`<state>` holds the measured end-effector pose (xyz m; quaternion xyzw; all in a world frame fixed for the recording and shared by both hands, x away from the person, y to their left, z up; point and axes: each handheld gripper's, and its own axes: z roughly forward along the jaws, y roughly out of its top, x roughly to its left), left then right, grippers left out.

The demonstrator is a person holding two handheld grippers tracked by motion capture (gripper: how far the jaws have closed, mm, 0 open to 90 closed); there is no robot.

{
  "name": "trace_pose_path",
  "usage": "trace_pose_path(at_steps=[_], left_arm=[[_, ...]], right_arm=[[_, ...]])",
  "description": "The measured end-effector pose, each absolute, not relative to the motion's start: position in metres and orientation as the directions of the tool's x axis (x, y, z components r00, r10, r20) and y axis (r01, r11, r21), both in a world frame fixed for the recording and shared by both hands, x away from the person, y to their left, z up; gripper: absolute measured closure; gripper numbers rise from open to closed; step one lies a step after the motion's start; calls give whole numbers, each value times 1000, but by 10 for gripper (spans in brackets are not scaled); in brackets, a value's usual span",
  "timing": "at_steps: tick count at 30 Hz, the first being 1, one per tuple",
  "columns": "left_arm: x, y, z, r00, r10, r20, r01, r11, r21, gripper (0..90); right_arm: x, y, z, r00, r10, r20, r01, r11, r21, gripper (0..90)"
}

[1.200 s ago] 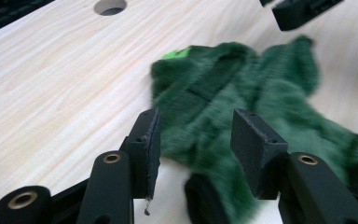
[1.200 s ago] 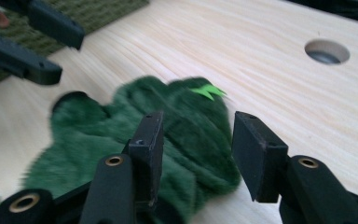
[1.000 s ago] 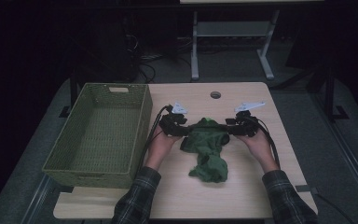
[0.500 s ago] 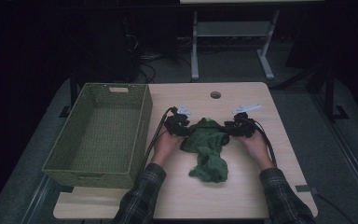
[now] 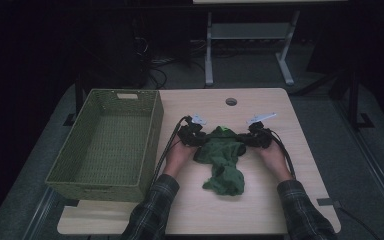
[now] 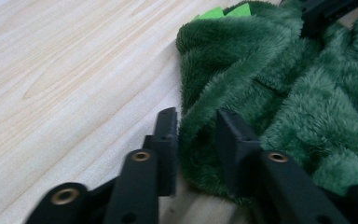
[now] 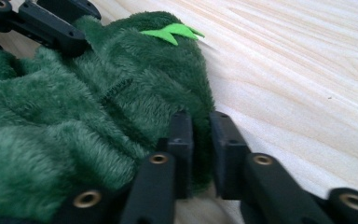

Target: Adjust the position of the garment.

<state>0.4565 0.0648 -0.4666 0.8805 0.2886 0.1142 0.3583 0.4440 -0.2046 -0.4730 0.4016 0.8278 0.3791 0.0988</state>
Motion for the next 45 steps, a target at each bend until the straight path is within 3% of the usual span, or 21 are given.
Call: trace_pose_path(at_steps=[4,8,21,32,45], left_arm=[[456,64,-466,805,593,8,424,-585,692,819],[455,66,-462,800,600,-10,435,-568,699,862],[454,66,-432,798,601,-39,415,-501,760,867],[455,63,-393,802,597,4,344,-468,814,867],[414,66,-381,840,542,15,267,-438,858,866]], right_arm=[[444,-204,-472,-658,740,141,589,389,708,858],[442,-204,-468,-657,738,151,588,377,716,865],[443,-214,-444,-637,744,202,598,312,739,880],[448,-218,-405,-644,748,163,542,295,787,882],[417,-222,-394,-686,713,145,485,299,822,882]])
